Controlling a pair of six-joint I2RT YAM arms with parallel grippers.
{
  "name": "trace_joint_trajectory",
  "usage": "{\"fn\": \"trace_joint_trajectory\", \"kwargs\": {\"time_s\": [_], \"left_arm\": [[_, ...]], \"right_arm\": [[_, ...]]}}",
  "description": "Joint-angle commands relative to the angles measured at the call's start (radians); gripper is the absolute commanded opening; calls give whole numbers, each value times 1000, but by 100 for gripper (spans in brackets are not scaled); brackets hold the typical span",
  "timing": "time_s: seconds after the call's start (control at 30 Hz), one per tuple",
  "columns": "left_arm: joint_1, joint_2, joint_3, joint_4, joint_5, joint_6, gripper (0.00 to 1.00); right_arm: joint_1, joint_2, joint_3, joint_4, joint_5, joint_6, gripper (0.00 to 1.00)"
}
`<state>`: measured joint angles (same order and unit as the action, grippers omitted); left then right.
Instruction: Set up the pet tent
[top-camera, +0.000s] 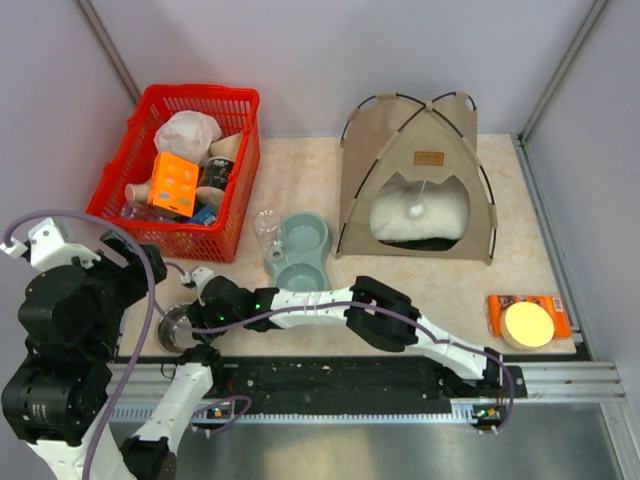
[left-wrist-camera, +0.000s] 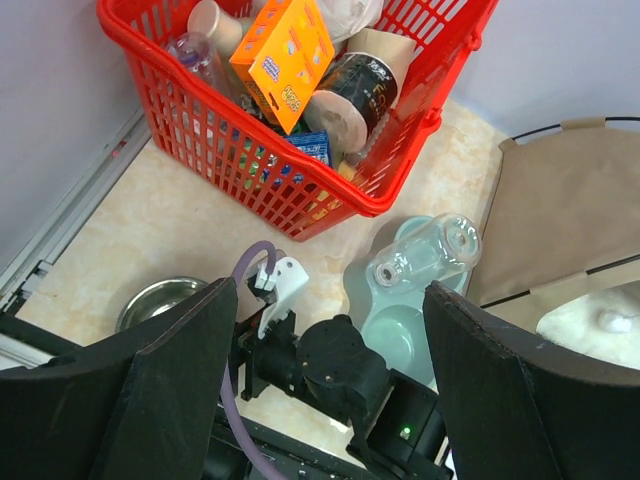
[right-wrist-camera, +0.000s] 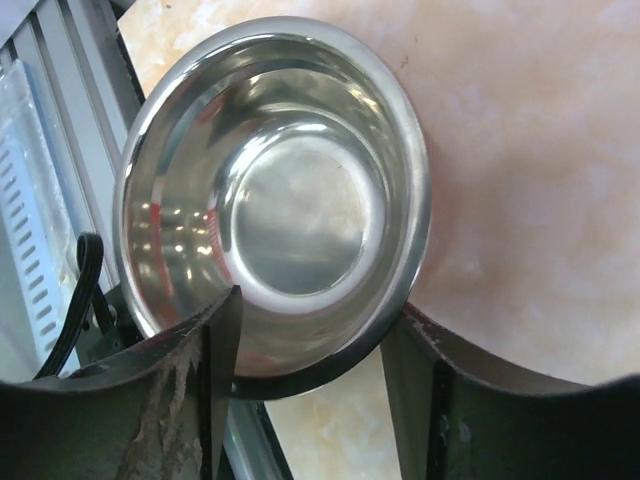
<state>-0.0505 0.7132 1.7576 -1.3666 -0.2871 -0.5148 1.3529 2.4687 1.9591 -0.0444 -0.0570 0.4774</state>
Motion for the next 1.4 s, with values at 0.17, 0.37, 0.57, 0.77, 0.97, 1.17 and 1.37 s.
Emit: {"fn": "trace_joint_trajectory", "kwargs": {"time_s": [0.17,0.37,0.57,0.77,0.97,1.17,1.37], "left_arm": [[-2,-12,-12,-11,9,38,80],[-2,-8,-7,-5,8,53,80],[-2,-3,-14,14,25,68,81],[-2,12,-27,40,51,91,81],[-2,14,-63,106,78,91,81],[-2,17,-67,172,51,99,81],[-2,9,-124,248,52,93,81]], "right_arm": [[2,46,93,-58,43,-2,28],[-3,-11,70,-124,216,-6,12],[-11,-85,43,-198,414,-19,0],[-38,-181,-15,-253,483,-19,0],[-57,-351,-132,-298,582,-88,0],[-113,-563,-304,-371,473,-48,0],[-156,-738,-480,-417,457,-43,0]]}}
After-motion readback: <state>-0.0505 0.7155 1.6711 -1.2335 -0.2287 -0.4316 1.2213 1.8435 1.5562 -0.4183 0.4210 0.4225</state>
